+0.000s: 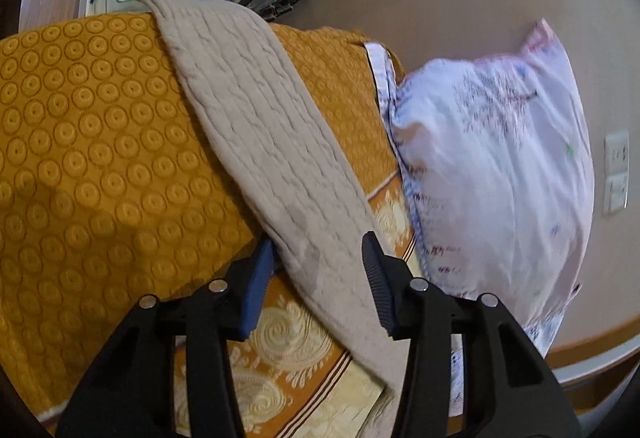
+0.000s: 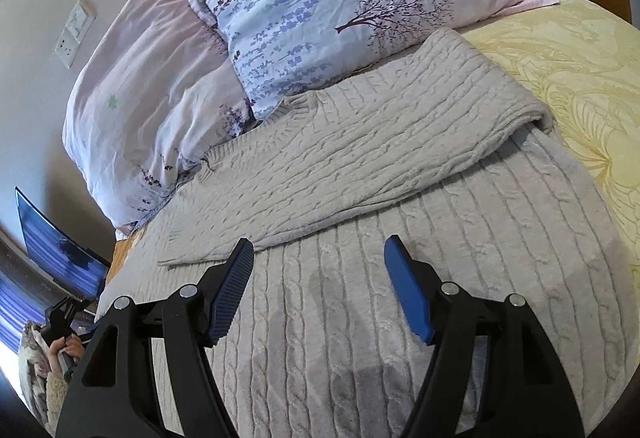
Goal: Fold small clothes
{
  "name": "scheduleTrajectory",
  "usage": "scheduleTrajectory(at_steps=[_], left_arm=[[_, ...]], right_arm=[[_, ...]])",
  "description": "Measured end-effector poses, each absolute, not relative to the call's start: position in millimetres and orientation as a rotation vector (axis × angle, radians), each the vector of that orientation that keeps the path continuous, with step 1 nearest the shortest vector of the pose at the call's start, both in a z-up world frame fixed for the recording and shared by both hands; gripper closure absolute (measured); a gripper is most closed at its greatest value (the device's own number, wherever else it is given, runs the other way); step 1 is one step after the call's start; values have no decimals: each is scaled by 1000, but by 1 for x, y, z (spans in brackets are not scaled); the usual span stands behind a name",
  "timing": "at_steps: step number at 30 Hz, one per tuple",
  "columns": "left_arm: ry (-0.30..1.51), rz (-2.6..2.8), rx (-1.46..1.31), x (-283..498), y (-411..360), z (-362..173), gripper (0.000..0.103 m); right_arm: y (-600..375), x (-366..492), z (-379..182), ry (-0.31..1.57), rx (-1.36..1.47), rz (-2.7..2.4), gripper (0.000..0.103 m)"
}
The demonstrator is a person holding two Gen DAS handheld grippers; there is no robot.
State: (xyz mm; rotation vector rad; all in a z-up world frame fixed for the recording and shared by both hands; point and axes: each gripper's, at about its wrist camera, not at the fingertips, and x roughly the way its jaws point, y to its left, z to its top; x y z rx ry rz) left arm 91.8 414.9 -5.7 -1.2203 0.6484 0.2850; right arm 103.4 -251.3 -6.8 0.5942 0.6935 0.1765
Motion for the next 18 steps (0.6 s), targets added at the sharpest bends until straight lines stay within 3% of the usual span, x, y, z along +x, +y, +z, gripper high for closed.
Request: scheduleTrajectory(at_steps=[1, 5, 12, 18], left_arm=[[646, 295, -1222, 92, 417, -6, 63], [659, 327, -1246, 95, 421, -12, 96], [570, 271, -1173, 104, 403, 22, 97], [506, 15, -1077, 136, 328, 81, 97]], right_arm=[[-251, 104, -7, 694, 596, 177, 34], [-253, 105, -8, 694, 608, 184, 34], [-253, 104, -9, 688, 622, 202, 34], [-255, 104, -9, 685, 639, 213, 34]])
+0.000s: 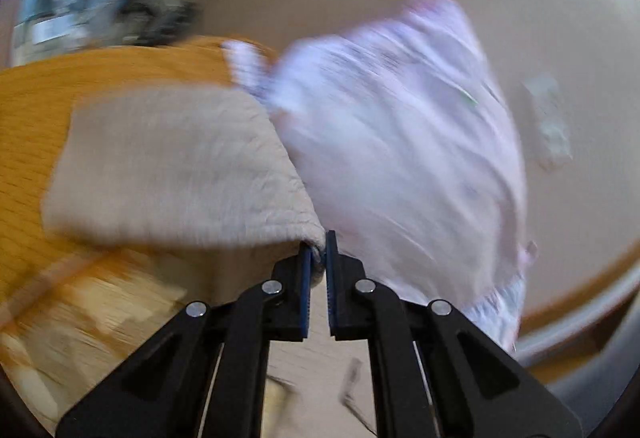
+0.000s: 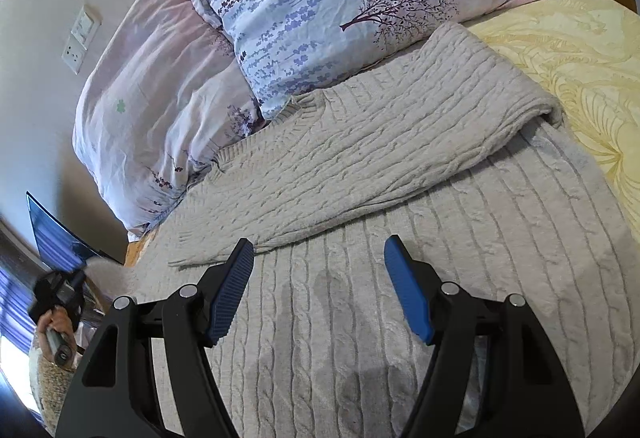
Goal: Fold small clothes
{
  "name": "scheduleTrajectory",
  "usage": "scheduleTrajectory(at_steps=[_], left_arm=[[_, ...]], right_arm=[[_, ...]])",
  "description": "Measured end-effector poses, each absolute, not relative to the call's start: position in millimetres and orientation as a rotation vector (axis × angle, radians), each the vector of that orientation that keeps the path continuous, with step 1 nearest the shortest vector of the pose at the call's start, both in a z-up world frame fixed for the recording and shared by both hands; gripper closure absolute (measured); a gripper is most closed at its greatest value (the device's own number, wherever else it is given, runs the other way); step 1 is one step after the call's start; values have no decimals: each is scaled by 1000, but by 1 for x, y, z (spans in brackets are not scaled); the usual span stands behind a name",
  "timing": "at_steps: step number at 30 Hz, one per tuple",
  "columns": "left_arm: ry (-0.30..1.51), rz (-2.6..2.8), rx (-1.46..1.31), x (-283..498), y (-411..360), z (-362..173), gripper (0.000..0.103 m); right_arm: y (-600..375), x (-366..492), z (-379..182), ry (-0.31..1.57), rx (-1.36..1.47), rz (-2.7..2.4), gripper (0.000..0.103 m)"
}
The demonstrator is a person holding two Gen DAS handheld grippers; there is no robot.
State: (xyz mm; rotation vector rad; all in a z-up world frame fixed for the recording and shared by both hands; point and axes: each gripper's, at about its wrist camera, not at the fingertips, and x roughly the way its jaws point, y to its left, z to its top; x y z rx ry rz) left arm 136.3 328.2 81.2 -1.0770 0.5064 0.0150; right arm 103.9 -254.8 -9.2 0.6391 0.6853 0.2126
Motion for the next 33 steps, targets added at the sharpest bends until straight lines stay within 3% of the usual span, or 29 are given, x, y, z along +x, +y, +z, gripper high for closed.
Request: scheduleTrajectory(at_steps=[7, 17, 21, 23, 29, 33], left_arm=[[596, -291, -978, 180, 197, 96, 97], [927, -398, -737, 206, 34, 24, 93], [974, -433, -700, 201, 32, 18, 66], [948, -474, -707, 189, 46, 29, 57], [829, -345, -651, 163, 121, 53, 57], [877, -211, -640, 172, 155, 38, 62]], right_arm=[[-255, 103, -10, 689, 645, 202, 34], [-258, 98, 14, 714, 584, 184, 34], [-253, 101, 36, 705, 497, 197, 34], [-248, 104, 46, 695, 457, 225, 34], [-177, 127, 82, 647, 184, 418, 34], [-111, 142, 88, 615, 13, 562, 40]])
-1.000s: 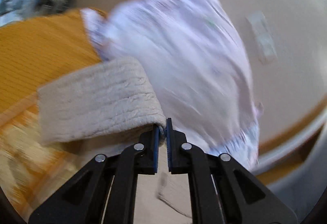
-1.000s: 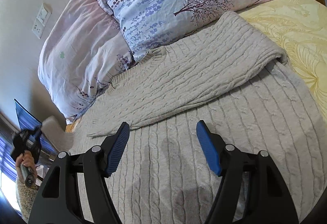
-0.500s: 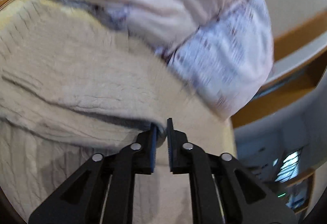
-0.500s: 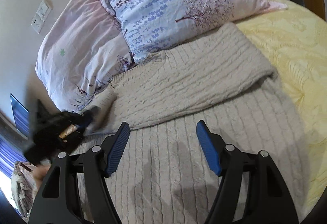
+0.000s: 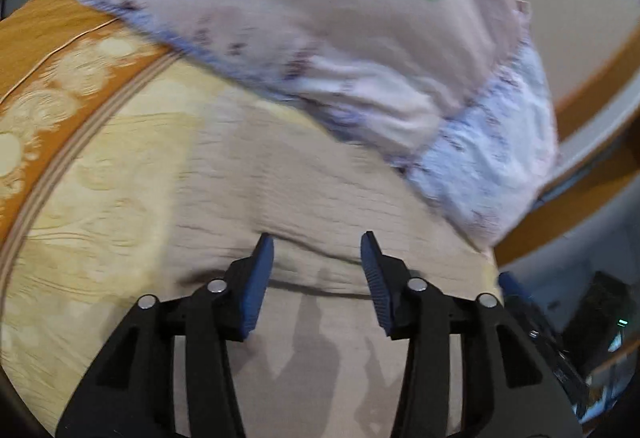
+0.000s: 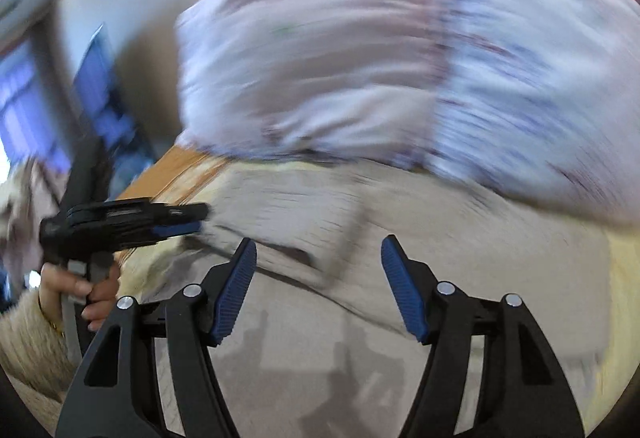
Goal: Fold small clothes
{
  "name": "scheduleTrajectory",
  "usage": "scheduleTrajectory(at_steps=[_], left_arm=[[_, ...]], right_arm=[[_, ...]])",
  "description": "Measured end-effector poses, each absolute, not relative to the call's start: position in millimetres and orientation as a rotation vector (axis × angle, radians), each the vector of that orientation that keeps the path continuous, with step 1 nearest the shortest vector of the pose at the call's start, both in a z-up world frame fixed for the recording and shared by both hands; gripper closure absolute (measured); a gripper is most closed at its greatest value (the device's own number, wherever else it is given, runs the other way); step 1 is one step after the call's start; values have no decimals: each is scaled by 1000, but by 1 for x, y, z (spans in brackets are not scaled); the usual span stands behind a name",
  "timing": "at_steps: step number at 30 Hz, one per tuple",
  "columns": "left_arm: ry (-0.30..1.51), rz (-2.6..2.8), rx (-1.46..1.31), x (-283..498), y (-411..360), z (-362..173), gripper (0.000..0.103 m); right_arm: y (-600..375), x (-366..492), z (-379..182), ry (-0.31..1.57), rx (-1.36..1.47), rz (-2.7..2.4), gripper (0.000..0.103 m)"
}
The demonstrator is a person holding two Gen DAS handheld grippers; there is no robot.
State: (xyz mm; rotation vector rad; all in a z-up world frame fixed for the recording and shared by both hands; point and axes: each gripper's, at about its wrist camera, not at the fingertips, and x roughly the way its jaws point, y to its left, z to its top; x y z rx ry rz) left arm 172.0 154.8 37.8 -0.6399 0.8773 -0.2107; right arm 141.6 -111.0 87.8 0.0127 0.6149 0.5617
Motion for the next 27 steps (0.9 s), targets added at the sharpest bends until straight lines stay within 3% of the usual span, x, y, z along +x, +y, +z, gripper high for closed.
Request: scheduleTrajectory(at_steps=[5, 7, 14, 15, 18, 27], left_arm=[[947, -152, -629, 174, 169, 15, 78], [947, -156, -648, 175, 174, 13, 79], [948, -178, -669, 171, 178, 10, 79], [948, -180, -673, 172, 178, 10, 79], [949, -184, -683, 173, 180, 9, 79], [950, -183, -675, 172, 179, 10, 77]], right_arm=[[-29, 171, 72, 648, -166, 686, 54], [-8, 180, 61, 672, -232, 697, 60], [22, 194, 25, 717, -380, 639, 61], [20, 195, 22, 715, -373, 628, 67], [13, 198, 22, 712, -326, 610, 97], [-118, 197, 73, 576, 271, 432, 98]])
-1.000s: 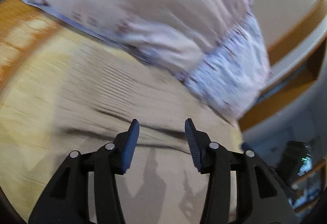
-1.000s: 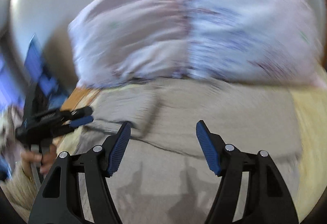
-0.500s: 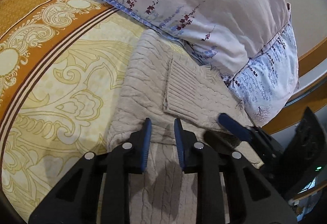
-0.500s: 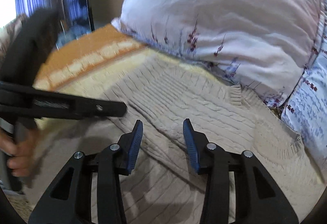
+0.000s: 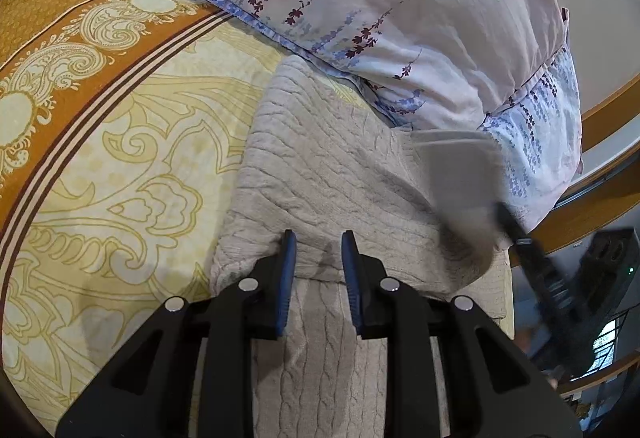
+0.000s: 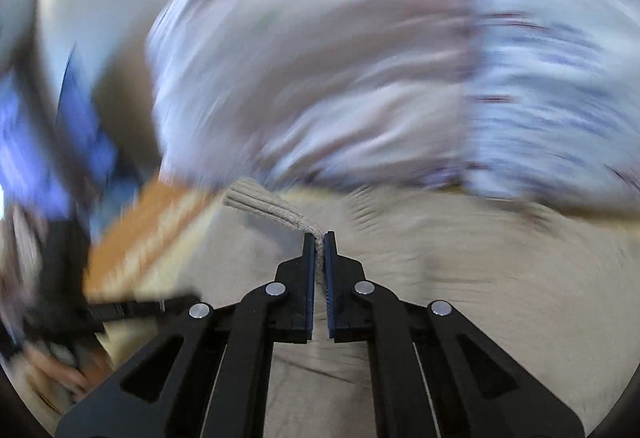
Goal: Fold small clothes
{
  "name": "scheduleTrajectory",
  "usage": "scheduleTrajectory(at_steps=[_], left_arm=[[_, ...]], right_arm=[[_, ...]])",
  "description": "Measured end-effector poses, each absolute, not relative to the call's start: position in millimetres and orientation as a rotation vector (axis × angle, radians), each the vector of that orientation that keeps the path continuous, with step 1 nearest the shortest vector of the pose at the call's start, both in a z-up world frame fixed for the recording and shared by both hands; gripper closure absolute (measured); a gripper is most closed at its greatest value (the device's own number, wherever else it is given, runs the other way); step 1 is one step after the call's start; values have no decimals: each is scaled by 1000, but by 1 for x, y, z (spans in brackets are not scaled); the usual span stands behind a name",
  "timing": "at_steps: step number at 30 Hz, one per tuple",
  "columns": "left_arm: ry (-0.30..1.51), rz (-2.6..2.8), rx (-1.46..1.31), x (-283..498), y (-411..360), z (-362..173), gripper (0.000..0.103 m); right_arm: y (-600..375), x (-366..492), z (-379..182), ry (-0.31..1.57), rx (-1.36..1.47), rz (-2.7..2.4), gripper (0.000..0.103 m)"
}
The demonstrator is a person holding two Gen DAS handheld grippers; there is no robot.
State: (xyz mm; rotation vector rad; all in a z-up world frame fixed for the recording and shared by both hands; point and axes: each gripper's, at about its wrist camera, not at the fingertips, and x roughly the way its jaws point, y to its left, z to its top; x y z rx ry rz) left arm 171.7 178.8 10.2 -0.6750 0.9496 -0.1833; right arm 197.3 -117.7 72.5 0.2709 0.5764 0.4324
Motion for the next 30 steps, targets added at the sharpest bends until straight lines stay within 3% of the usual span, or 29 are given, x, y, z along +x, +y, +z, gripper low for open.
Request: scheduleTrajectory(at_steps=[3, 9, 11, 12, 13, 20, 24, 27, 30], left_arm=[[941, -208, -673, 171, 177, 12, 67], [931, -239, -608, 171, 163, 19, 42], [931, -242, -598, 171, 160, 20, 39], [932, -243, -604, 172, 160, 20, 38], [933, -243, -610, 172, 160, 20, 38], [938, -248, -648, 173, 163, 18, 37], [939, -252, -654, 174, 163, 18, 35], [938, -258, -651, 174, 163, 18, 33], [940, -265, -646, 174, 162, 21, 29]], right_arm=[[-186, 177, 68, 541, 478, 289, 98], [-273, 151, 17, 755, 678, 83, 96], [-295, 149, 19, 738, 771, 86, 77], [-300, 151, 21, 732, 787, 84, 64], [-306, 157, 22, 739, 801, 85, 62], [-297, 191, 6, 859, 814, 131, 63], [-290, 195, -5, 898, 823, 154, 74], [-286, 197, -5, 872, 819, 174, 94], [-282, 196, 6, 818, 762, 176, 95]])
